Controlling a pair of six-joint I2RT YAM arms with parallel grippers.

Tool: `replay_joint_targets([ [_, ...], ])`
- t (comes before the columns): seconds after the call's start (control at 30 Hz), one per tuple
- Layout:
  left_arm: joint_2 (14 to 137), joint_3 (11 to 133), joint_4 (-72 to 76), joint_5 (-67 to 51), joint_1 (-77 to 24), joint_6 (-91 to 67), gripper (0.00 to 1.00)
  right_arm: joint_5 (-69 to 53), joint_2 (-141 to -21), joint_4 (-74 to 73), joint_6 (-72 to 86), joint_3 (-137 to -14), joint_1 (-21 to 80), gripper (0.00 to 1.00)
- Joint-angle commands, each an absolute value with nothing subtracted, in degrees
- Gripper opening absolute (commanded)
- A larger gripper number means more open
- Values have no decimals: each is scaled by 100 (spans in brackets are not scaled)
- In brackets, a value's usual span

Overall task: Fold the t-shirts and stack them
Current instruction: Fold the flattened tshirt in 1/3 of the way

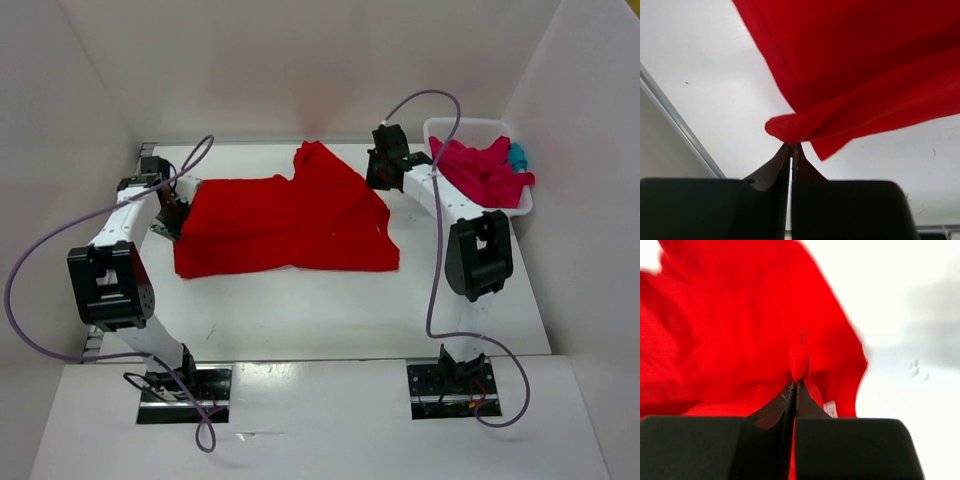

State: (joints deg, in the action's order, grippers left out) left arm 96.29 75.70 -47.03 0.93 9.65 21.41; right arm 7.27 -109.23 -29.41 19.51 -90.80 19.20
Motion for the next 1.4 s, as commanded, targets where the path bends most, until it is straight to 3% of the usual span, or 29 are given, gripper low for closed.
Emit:
replay_joint_targets([
  [0.0, 9712, 7805, -4395, 290, 984, 1802, 1, 703, -11196, -2804, 1723, -9633, 1907, 0],
  [0.1, 9817, 7866, -4219, 474, 984, 1802, 7, 703, -11346, -2856, 1723, -9773, 1907, 1],
  [0.13, 9870, 7997, -4140, 475, 984, 1802, 10, 634, -11347, -2856, 1723, -9773, 1855, 10],
  [0.2, 9931, 8051, -4140, 475, 984, 1802, 26, 571, -11347, -2856, 1723, -9835, 1854, 35],
  [0.23, 9932, 8103, -4140, 475, 932, 1802, 39, 510, -11347, -2917, 1723, -9887, 1854, 68],
  [0.3, 9932, 8104, -4140, 553, 932, 1802, 59, 510, -11347, -2988, 1723, -9940, 1854, 83],
  [0.33, 9932, 8104, -4079, 623, 932, 1802, 62, 510, -11207, -3058, 1723, -9940, 1854, 92],
  [0.4, 9784, 8104, -4078, 773, 932, 1740, 67, 510, -10953, -3111, 1775, -9766, 1854, 92],
  [0.53, 9361, 7701, -4569, 677, 1177, 2003, 71, 625, -9670, -3182, 2354, -8239, 1854, 92],
  [0.7, 9500, 6153, -4123, 1037, 940, 2058, 71, 571, -9193, -3033, 3162, -6305, 1854, 92],
  [1.0, 10124, 6451, -3577, 493, 888, 1863, 71, 212, -9957, -2391, 3471, -6048, 1618, 92],
  [1.07, 10187, 6382, -3455, 431, 888, 1863, 63, 28, -10072, -2207, 3542, -5794, 1478, 89],
  [1.13, 10256, 6328, -3454, 370, 835, 1863, 54, -149, -10072, -2057, 3604, -5626, 1363, 80],
  [1.17, 10257, 6267, -3402, 369, 835, 1863, 41, -219, -10072, -2057, 3604, -5564, 1310, 71],
  [1.2, 10326, 6267, -3401, 291, 835, 1863, 32, -220, -10011, -2057, 3604, -5563, 1310, 49],
  [1.27, 10327, 6267, -3454, 193, 835, 1915, 14, -298, -9819, -2249, 3604, -5563, 1310, 24],
  [1.3, 10327, 6214, -3541, 193, 835, 1916, 5, -351, -9713, -2354, 3604, -5503, 1310, 4],
  [1.37, 10170, 6153, -3717, 193, 835, 2082, 2, -421, -9258, -2687, 3604, -5432, 1310, 0],
])
